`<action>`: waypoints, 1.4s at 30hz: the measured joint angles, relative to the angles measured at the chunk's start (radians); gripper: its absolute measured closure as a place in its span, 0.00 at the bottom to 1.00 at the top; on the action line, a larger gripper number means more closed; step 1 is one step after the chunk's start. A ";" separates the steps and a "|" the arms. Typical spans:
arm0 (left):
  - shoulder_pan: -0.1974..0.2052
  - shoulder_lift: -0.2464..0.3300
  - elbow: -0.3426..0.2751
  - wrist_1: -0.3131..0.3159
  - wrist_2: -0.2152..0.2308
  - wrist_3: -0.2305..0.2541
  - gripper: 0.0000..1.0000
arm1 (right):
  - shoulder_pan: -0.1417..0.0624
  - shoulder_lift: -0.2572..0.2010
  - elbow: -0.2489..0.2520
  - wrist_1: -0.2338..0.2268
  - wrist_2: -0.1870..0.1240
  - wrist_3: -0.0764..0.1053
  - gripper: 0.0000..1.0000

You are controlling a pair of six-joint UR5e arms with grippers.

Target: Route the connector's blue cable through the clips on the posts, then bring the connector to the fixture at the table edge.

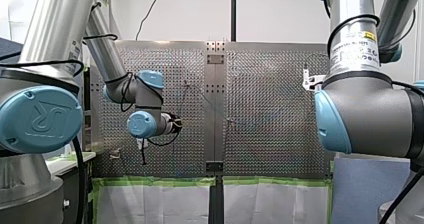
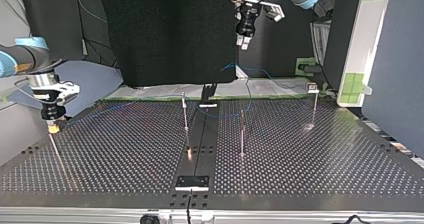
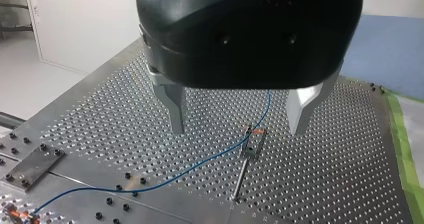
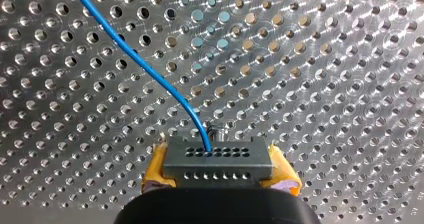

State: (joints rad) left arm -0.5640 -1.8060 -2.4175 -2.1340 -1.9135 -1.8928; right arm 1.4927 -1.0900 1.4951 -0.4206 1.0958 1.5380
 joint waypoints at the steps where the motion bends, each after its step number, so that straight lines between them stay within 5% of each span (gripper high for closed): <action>1: 0.001 0.000 0.000 0.000 0.000 0.000 0.02 | 0.000 0.001 0.000 -0.002 0.000 0.000 1.00; 13: 0.003 0.000 0.000 -0.004 0.000 0.000 0.02 | 0.002 0.003 0.001 -0.013 0.011 0.003 1.00; 15: 0.003 0.000 0.000 -0.004 0.000 0.000 0.02 | 0.003 0.004 0.001 -0.015 0.013 0.004 0.75; 16: 0.004 0.000 0.000 -0.004 0.000 0.000 0.02 | 0.003 0.005 0.001 -0.015 0.014 0.005 0.75; 18: 0.003 0.000 0.000 -0.005 0.000 0.000 0.02 | 0.004 0.006 0.000 -0.018 0.018 0.006 0.46; 19: 0.003 0.000 0.000 -0.005 0.000 0.000 0.02 | 0.004 0.006 0.000 -0.019 0.019 0.007 0.46; 20: 0.004 0.000 0.000 -0.005 0.000 0.000 0.02 | 0.004 0.007 0.000 -0.020 0.021 0.007 0.30; 21: 0.004 0.000 0.000 -0.005 0.000 0.000 0.02 | 0.004 0.007 0.000 -0.022 0.022 0.007 0.30; 24: 0.003 0.000 0.000 -0.005 0.000 0.000 0.02 | 0.004 0.008 0.000 -0.023 0.026 0.007 0.06; 42: 0.004 0.000 0.000 -0.012 0.000 0.001 0.02 | 0.008 0.013 0.000 -0.014 0.026 0.007 0.00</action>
State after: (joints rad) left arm -0.5603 -1.8059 -2.4179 -2.1459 -1.9136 -1.8923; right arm 1.5010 -1.0766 1.4950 -0.4350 1.1216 1.5454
